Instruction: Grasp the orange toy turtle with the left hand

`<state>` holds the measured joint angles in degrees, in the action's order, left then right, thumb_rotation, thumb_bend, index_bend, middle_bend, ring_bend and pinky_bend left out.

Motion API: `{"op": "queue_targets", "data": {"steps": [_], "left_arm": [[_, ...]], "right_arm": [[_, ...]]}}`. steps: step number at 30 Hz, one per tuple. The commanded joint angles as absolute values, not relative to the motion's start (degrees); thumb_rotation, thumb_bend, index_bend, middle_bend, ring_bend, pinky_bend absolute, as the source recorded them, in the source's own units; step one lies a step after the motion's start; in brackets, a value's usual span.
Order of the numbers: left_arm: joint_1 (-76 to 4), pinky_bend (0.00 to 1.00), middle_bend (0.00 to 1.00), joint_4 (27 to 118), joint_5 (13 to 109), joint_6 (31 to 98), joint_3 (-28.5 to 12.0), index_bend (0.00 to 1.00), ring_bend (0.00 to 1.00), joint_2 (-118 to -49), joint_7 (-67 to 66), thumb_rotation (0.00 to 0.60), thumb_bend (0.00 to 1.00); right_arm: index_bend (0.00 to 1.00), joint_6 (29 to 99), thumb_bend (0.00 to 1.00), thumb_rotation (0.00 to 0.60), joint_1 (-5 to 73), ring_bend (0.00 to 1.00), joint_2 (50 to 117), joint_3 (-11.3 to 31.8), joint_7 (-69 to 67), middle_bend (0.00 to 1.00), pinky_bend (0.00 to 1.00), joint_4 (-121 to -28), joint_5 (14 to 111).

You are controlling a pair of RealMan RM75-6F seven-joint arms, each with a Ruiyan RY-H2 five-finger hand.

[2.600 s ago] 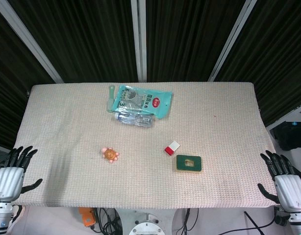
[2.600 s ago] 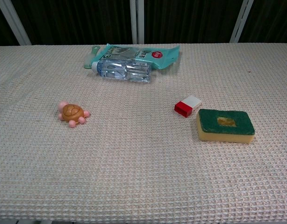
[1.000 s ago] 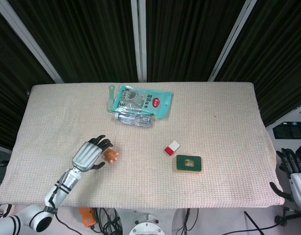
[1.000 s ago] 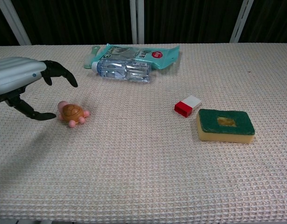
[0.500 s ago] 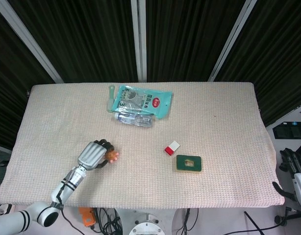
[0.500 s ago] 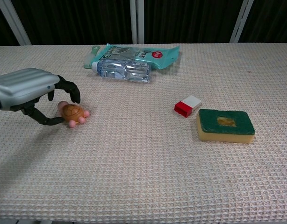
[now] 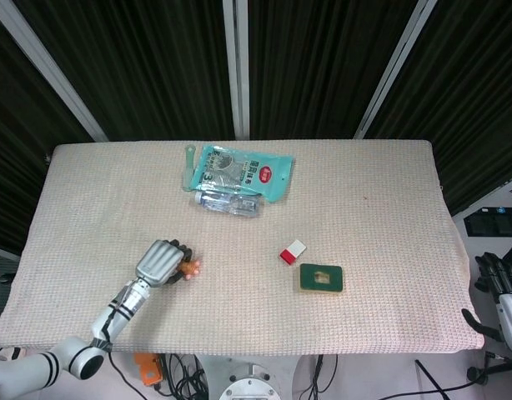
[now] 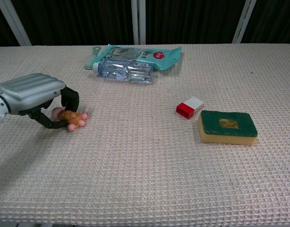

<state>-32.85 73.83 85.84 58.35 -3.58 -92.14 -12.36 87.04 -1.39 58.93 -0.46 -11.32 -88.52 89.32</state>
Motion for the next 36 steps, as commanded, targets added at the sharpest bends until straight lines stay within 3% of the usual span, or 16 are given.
{"op": "queue_targets", "data": {"steps": [1, 9, 12, 14, 16, 24, 28, 36], "left_arm": [[-32.7, 0.72, 0.68, 72.5, 86.7, 59.8, -3.2, 0.7, 0.55, -93.1, -11.0, 0.6, 0.35], [-32.3, 0.76, 0.73, 70.9, 86.9, 62.0, -2.9, 0.74, 0.59, -94.0, -9.6, 0.6, 0.36], [-32.1, 0.73, 0.65, 70.6, 87.5, 62.7, -2.4, 0.6, 0.52, -93.8, -9.5, 0.6, 0.33], [-32.1, 0.67, 0.52, 71.0, 87.8, 63.0, -2.2, 0.43, 0.44, -93.2, -8.9, 0.6, 0.29], [-32.1, 0.64, 0.43, 71.5, 87.8, 63.0, -2.1, 0.35, 0.38, -92.6, -8.9, 0.6, 0.28], [-33.1, 0.46, 0.24, 78.4, 83.3, 56.7, -1.6, 0.22, 0.13, -87.9, -12.2, 0.6, 0.28], [-33.0, 0.45, 0.25, 80.6, 83.6, 58.2, -2.0, 0.23, 0.12, -87.0, -13.1, 0.6, 0.28], [-33.2, 0.48, 0.32, 79.2, 84.4, 59.9, -2.2, 0.35, 0.17, -88.7, -14.7, 0.6, 0.31]], "right_arm": [[0.0, 86.8, 0.17, 0.6, -1.4, 0.0, 59.0, -0.5, -11.4, 0.0, 0.0, -88.4, 89.2], [0.0, 86.9, 0.17, 0.6, -1.4, 0.0, 59.0, -0.4, -11.3, 0.0, 0.0, -88.4, 89.1], [0.0, 86.9, 0.17, 0.6, -1.5, 0.0, 59.0, -0.4, -11.2, 0.0, 0.0, -88.5, 89.0], [0.0, 86.8, 0.17, 0.6, -1.5, 0.0, 59.0, -0.4, -11.2, 0.0, 0.0, -88.6, 88.9], [0.0, 86.8, 0.17, 0.6, -1.5, 0.0, 58.9, -0.4, -11.1, 0.0, 0.0, -88.6, 88.9], [0.0, 86.1, 0.17, 0.6, -1.4, 0.0, 58.8, -0.4, -10.5, 0.0, 0.0, -89.1, 88.2], [0.0, 85.8, 0.17, 0.6, -1.4, 0.0, 58.7, -0.3, -10.0, 0.0, 0.0, -89.5, 87.8], [0.0, 85.7, 0.17, 0.6, -1.4, 0.0, 58.9, -0.3, -10.0, 0.0, 0.0, -89.3, 88.0]]}}
